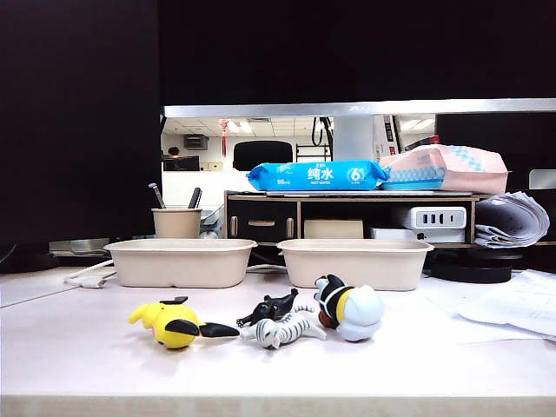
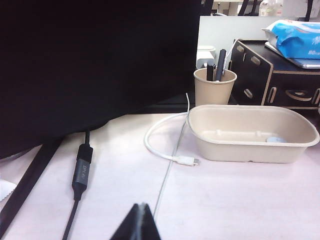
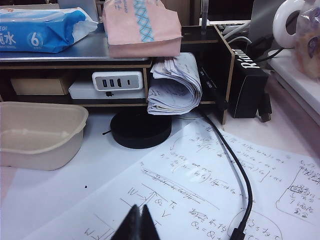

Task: Put the dolls with similar sizes into the same paper box, while dolls with different sizes go into separate paper boxes.

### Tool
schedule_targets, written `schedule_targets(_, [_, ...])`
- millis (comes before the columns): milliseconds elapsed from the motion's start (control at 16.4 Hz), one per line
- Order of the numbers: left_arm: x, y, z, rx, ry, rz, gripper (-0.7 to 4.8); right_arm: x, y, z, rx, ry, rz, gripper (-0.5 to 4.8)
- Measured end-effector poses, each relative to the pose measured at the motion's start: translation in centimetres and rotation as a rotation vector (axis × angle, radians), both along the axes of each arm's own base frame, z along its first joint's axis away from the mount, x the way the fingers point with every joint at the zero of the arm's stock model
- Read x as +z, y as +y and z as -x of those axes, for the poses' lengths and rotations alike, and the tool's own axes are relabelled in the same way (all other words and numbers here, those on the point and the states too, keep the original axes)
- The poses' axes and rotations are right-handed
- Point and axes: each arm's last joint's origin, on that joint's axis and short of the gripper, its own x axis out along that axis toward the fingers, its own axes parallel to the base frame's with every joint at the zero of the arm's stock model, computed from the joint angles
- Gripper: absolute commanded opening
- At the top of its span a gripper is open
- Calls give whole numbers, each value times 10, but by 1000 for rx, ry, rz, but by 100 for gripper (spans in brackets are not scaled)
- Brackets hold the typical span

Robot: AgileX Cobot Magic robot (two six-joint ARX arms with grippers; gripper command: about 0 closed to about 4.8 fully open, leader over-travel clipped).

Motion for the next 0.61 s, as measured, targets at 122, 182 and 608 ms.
schedule_targets(122, [0, 0, 0, 0, 0, 0, -5, 0, 0, 0, 0, -2, 0, -5])
schedule_targets(182, [0, 0, 0, 0, 0, 0, -5, 0, 0, 0, 0, -4, 0, -5])
schedule_targets(608, [0, -17, 3, -178, 0, 0, -5, 1, 0, 0, -1, -7, -14, -5])
